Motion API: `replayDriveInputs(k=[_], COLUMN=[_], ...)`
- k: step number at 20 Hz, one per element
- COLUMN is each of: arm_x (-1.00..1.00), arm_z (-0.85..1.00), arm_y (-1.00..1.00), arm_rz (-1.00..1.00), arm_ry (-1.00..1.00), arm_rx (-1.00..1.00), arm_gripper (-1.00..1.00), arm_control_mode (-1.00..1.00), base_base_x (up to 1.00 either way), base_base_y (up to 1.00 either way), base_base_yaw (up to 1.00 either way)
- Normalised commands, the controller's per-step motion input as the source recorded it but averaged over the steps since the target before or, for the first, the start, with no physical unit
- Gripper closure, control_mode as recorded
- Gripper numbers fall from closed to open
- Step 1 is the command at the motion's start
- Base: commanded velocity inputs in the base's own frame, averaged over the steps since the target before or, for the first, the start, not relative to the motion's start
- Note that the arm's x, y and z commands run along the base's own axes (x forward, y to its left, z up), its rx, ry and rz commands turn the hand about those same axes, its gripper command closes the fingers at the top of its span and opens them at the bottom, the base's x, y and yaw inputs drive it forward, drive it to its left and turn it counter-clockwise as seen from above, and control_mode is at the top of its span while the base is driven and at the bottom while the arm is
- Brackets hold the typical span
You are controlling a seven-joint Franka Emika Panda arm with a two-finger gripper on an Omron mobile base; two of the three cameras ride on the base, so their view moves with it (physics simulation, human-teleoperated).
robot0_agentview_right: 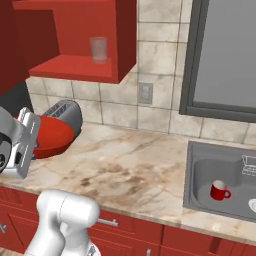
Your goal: Pick the mug and place it in the sink. Pick the bowl and place it in the open cabinet and then close the cabinet.
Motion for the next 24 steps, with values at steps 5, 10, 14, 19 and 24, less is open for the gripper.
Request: replayDriveInputs(k=[5,10,14,19,24], arm_x=[0.0,0.0,0.0,0.0,0.0], arm_z=[0.0,0.0,0.0,0.0,0.0], arm_y=[0.0,0.0,0.0,0.0,0.0], arm_rz=[0.0,0.0,0.0,0.0,0.0], arm_ry=[0.0,0.0,0.0,0.0,0.0], arm_rx=[0.0,0.0,0.0,0.0,0.0], arm_gripper=[1.0,1.0,1.0,1.0,1.0], arm_control_mode=[1.0,1.0,1.0,1.0,1.0], base_base_x=[0.23,0.47,0.28,0.54,0.32], base_base_y=[-0.17,0.0,0.0,0.0,-0.01], base_base_yaw=[0.01,0.0,0.0,0.0,0.04])
